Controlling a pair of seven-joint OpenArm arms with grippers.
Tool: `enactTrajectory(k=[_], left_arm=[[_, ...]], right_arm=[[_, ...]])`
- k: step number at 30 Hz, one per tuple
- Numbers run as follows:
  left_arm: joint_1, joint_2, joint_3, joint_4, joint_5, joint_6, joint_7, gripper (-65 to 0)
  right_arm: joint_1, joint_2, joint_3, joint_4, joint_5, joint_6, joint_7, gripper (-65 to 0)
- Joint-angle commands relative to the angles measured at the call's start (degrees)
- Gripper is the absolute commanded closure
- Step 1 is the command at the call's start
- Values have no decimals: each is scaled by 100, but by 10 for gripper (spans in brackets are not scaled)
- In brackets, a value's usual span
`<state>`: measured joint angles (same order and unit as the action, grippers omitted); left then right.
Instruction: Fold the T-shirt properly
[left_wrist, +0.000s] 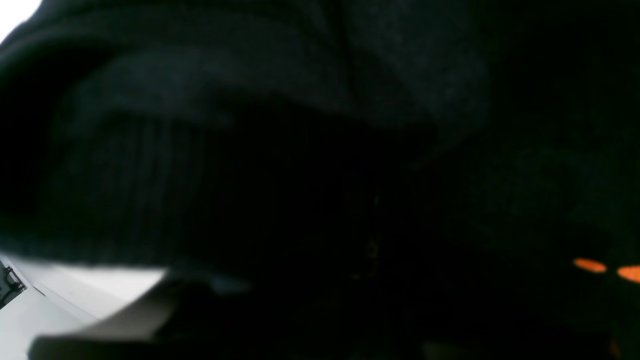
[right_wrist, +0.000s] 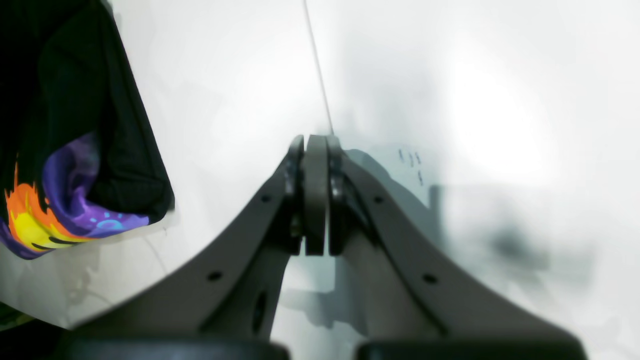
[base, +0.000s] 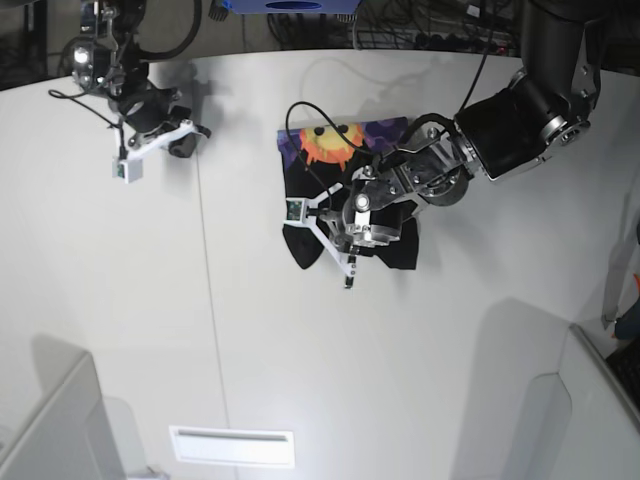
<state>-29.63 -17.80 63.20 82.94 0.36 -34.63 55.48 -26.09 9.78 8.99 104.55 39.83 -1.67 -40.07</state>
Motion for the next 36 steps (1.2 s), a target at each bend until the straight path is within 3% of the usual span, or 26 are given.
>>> enactTrajectory(k=[1,2,4,9,13,17,25,27,30,33,36], left_arm=[[4,-26,23,-34,-199,-119,-14,0],[-22,-18,23,-25,-199,-119,-14,-16],[-83,-18,32,-25,-199,-128,-14,-128],[-286,-26,14,150,-199,-515,-14,-390],[-382,-35,-285,634,-199,-537,-6,-477],[-409,-26,-1032,1056,-190,-537,12,-490],[-330,-9,-2342,1970,-207,-537,891,-472],[-57,-18,-2949,2199,-287,-537,1172,-375],[813,-26,-4232,2586,-586,-537,1357,0],[1895,-18,-5190,2955,-717,-537,1216,0],[3002,-18,-5762,2999,-726,-537,372,0]], right_arm=[[11,46,10,116,39,31,82,0],[11,46,10,116,39,31,73,0],[11,46,2,116,39,31,65,0],[11,46,2,116,47,40,65,0],[28,64,-148,116,47,40,73,0],[46,64,-350,125,47,40,82,0],[108,55,-438,512,47,40,73,0],[2,72,-438,846,47,40,73,0],[-112,72,-499,1180,83,66,65,0],[-95,213,-1124,1162,39,66,100,0],[-51,450,-1932,1162,30,66,654,0]])
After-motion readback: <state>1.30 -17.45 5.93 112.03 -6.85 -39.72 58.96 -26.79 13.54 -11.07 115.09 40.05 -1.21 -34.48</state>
